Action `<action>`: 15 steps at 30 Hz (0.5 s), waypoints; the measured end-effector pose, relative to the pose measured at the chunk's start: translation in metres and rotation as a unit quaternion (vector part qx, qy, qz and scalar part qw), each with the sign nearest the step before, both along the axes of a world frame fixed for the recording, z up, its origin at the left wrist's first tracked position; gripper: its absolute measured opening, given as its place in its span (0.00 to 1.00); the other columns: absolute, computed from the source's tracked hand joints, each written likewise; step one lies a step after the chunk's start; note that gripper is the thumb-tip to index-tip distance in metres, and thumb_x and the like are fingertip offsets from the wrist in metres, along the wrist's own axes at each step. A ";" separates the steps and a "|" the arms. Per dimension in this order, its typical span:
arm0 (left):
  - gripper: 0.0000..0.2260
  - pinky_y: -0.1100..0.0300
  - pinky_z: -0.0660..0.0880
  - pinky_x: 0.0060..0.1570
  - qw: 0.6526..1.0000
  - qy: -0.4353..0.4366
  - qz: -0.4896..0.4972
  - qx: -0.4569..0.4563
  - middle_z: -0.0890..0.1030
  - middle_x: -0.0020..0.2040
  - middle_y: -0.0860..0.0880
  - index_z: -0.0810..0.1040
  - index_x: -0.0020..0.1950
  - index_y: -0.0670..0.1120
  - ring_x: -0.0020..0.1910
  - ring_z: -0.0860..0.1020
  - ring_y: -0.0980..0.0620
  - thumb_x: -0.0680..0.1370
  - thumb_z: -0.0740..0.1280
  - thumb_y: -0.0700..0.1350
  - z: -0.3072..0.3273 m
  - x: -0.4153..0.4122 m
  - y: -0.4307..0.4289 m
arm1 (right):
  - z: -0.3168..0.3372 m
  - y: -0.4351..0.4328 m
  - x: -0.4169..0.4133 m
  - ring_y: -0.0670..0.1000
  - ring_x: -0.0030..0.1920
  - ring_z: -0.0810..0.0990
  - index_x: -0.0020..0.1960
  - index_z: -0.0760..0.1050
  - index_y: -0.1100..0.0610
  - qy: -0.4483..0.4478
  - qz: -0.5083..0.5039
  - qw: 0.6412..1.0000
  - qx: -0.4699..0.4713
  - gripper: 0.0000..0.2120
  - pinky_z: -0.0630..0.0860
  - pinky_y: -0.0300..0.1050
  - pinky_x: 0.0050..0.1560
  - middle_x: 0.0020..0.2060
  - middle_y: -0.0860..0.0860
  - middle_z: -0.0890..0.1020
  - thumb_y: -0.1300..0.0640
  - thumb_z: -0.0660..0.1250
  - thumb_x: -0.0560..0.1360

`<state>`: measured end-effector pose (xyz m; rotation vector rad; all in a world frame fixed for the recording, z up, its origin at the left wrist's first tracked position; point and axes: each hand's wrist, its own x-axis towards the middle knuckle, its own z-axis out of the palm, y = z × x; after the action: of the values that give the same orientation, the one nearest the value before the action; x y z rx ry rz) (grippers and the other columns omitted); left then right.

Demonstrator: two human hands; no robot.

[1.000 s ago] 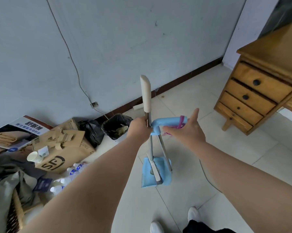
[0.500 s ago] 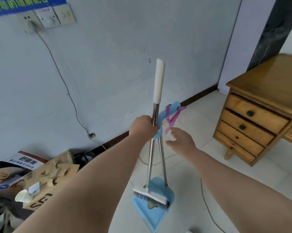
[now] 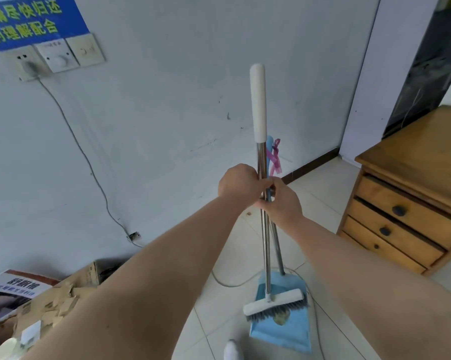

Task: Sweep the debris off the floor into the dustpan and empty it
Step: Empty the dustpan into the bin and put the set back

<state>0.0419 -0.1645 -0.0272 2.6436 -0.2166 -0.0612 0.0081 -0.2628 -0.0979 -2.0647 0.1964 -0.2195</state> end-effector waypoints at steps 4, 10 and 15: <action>0.11 0.54 0.80 0.46 0.996 0.026 -0.064 -0.062 0.84 0.44 0.50 0.85 0.48 0.48 0.43 0.80 0.50 0.76 0.67 0.53 -0.001 0.057 -0.010 | 0.001 -0.014 0.051 0.50 0.48 0.80 0.60 0.74 0.58 -0.033 -0.056 0.998 0.000 0.16 0.77 0.42 0.55 0.46 0.50 0.81 0.52 0.69 0.76; 0.08 0.57 0.77 0.52 0.975 0.064 -0.122 -0.174 0.84 0.50 0.51 0.85 0.51 0.45 0.47 0.79 0.52 0.76 0.68 0.44 0.007 0.157 -0.029 | 0.006 -0.046 0.136 0.49 0.41 0.77 0.59 0.71 0.58 -0.021 -0.149 0.989 -0.015 0.11 0.69 0.35 0.36 0.41 0.49 0.77 0.52 0.61 0.81; 0.11 0.58 0.78 0.49 0.969 -0.037 -0.094 -0.224 0.82 0.51 0.51 0.82 0.57 0.48 0.48 0.79 0.51 0.76 0.67 0.45 0.025 0.243 -0.058 | 0.012 -0.077 0.193 0.52 0.44 0.78 0.61 0.71 0.60 -0.015 -0.185 0.983 -0.003 0.13 0.72 0.38 0.40 0.46 0.55 0.79 0.54 0.63 0.80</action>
<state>0.2849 -0.2223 -0.0020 2.1704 -0.4487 0.0219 0.2015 -0.3394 -0.0858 -2.0159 0.5639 -0.4776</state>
